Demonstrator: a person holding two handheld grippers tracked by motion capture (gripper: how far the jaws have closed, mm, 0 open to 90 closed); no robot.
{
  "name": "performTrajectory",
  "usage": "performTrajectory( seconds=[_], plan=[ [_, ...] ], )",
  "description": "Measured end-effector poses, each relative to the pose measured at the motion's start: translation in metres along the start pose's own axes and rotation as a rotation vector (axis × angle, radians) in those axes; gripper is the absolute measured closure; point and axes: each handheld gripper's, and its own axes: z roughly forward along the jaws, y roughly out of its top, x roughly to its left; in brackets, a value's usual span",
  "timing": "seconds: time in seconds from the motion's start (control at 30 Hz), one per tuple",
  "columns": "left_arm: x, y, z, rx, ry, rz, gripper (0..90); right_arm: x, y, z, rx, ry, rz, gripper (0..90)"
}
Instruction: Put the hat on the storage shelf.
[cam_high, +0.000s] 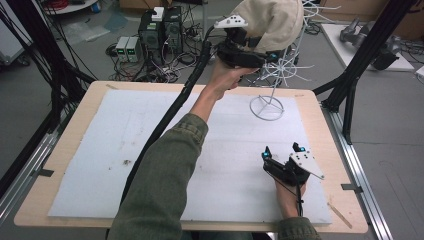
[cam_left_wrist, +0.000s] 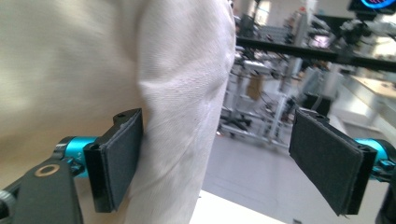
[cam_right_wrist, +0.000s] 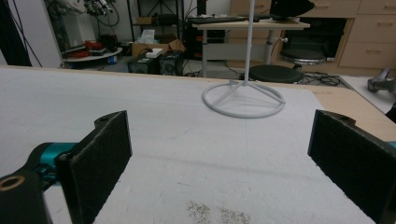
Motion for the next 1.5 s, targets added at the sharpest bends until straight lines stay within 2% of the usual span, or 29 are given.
performTrajectory(
  seconds=[0.07,0.13,0.4,0.7,1.0,1.27,1.5],
  plan=[
    [0.004,-0.002,-0.009,-0.03,0.027,-0.01,21.4,0.0,0.0,0.0,0.001,-0.001,0.003,5.0],
    [0.009,-0.004,-0.017,-0.031,0.043,-0.019,21.4,0.0,0.0,0.0,0.0,-0.001,0.013,5.0],
    [0.013,-0.01,-0.052,-0.044,0.106,0.023,20.3,0.002,0.0,0.001,0.001,0.002,0.003,5.0],
    [0.003,-0.015,-0.084,-0.04,0.139,0.082,19.3,0.003,0.0,0.001,0.003,0.001,0.009,5.0],
    [-0.004,-0.021,-0.111,-0.035,0.17,0.117,19.3,0.004,0.0,0.001,0.007,0.002,0.007,5.0],
    [-0.01,-0.031,-0.136,-0.011,0.22,0.157,19.1,0.006,-0.001,0.002,0.01,0.007,0.002,5.0],
    [-0.01,-0.046,-0.165,-0.003,0.273,0.149,19.1,0.007,-0.001,0.0,0.011,0.007,0.005,5.0]
  ],
)
